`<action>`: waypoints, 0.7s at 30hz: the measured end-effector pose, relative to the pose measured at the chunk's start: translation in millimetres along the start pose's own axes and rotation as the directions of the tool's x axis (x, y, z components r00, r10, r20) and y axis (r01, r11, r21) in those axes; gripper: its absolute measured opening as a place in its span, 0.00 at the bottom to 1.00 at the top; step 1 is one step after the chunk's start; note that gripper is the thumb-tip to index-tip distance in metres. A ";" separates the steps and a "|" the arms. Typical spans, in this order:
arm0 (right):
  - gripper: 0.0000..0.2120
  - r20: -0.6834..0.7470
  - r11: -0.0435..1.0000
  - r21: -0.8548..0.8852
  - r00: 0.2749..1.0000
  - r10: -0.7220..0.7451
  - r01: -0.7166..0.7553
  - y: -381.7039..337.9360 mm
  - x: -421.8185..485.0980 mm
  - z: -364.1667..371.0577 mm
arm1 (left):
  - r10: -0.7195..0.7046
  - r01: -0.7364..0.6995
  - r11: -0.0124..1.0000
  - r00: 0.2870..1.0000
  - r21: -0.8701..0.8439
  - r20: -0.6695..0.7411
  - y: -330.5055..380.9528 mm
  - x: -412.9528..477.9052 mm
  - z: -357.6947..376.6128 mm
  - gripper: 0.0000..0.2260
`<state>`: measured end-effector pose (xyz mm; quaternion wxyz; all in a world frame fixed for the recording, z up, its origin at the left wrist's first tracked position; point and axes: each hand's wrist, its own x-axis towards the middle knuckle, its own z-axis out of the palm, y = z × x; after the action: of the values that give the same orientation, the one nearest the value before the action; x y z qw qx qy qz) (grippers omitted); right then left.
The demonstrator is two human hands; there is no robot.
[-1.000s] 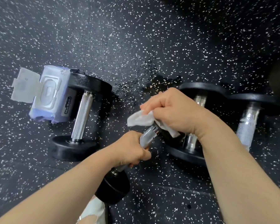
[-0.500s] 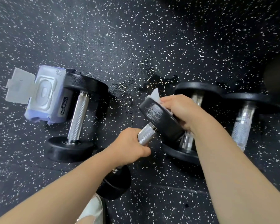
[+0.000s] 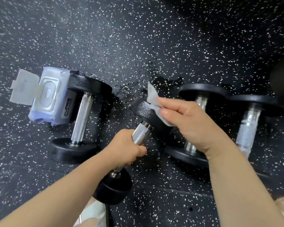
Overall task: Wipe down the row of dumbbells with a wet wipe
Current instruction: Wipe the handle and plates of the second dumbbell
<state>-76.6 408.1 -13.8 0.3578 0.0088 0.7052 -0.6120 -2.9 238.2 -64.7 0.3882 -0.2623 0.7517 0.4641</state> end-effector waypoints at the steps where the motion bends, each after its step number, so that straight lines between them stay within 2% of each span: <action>1: 0.15 0.001 1.000 0.009 1.000 0.000 0.000 -2.9 8.2 0.4 | 0.012 -0.012 1.000 1.000 -0.008 -0.005 1.9 0.1 -0.8 0.14; 6: 0.12 0.131 0.998 0.025 0.990 0.045 -0.049 -12.2 49.2 -1.0 | 0.064 -0.067 0.996 0.996 -0.062 -0.057 8.1 -0.2 -1.6 0.15; 11: 0.14 0.082 0.991 -0.024 0.987 0.136 -0.135 3.5 61.8 -9.5 | 0.070 -0.079 0.991 0.994 -0.108 -0.078 11.2 -1.1 5.9 0.14; 14: 0.13 -0.004 0.972 -0.176 0.988 0.154 -0.153 18.7 46.3 -21.8 | 0.027 -0.034 0.993 0.998 -0.116 -0.064 8.9 -1.5 11.6 0.09; 16: 0.13 -0.034 0.961 -0.210 0.983 0.179 -0.182 26.8 26.8 -29.2 | -0.005 -0.002 0.992 0.998 -0.123 -0.059 6.0 -1.6 14.0 0.09; 18: 0.11 -0.010 0.972 -0.158 0.984 0.175 -0.175 28.0 9.0 -31.5 | -0.021 0.013 0.993 0.998 -0.116 -0.065 3.4 -2.5 14.2 0.08; 21: 0.13 0.020 0.992 -0.067 0.993 0.113 -0.111 12.8 -3.9 -23.9 | -0.024 0.016 0.994 0.997 -0.110 -0.069 0.9 -4.1 11.4 0.10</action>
<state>-79.8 433.8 -22.9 0.4002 0.0293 0.7189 -0.5676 2.5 249.0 -63.9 0.3512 -0.3069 0.7359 0.4909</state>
